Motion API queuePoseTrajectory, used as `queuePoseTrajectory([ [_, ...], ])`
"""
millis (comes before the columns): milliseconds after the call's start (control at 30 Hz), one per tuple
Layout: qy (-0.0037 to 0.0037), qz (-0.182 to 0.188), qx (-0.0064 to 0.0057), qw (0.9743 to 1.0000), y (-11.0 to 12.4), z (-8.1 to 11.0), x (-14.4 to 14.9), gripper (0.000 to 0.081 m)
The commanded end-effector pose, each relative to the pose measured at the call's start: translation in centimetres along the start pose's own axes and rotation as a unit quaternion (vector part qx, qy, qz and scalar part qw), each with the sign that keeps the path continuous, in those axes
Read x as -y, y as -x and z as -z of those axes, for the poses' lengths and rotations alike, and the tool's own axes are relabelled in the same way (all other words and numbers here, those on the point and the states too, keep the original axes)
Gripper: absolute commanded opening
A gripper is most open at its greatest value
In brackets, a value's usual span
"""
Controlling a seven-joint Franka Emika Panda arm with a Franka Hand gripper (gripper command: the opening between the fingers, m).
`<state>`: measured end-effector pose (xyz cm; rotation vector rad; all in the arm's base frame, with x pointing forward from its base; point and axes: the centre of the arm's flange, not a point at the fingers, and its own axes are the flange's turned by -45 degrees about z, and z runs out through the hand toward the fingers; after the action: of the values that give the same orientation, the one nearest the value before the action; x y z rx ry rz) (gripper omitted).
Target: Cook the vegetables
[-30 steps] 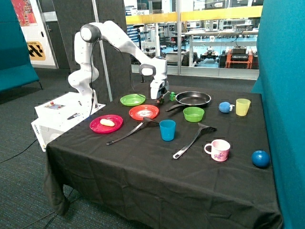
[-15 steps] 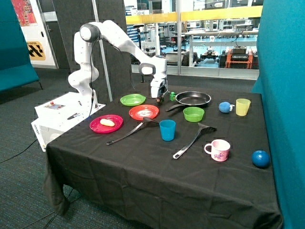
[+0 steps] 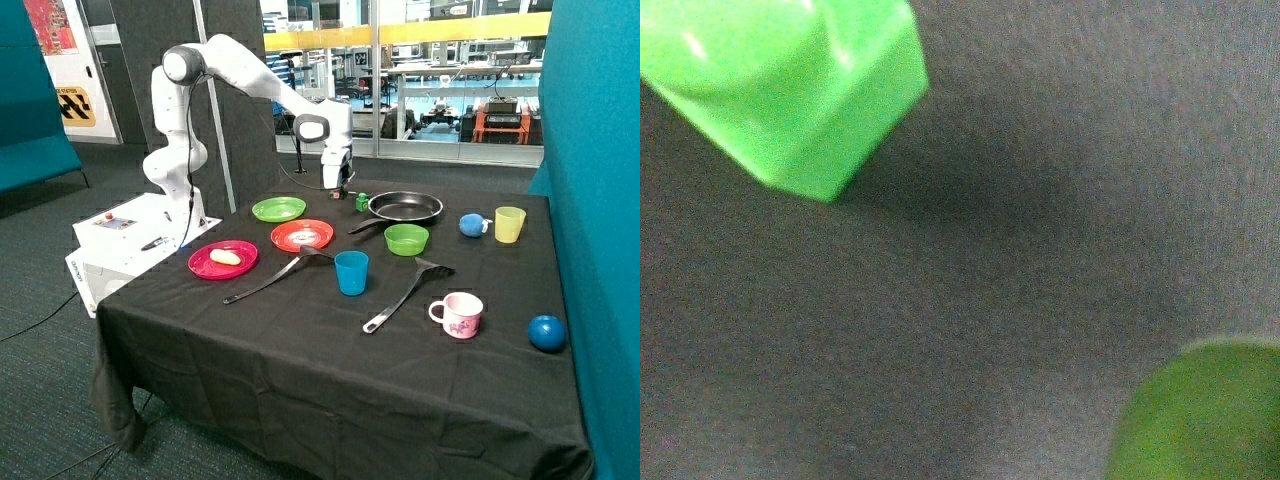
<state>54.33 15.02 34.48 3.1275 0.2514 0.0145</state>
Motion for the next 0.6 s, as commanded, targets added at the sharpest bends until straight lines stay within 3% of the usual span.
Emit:
queuePoseTrajectory([
  [0, -0.00247, 0.026, 0.0044, 0.9996, -2.2, 2.2, 0.7, 0.0],
  [567, -0.00258, 0.05, 0.0043, 0.9987, -9.0, 3.7, 2.9, 0.0],
])
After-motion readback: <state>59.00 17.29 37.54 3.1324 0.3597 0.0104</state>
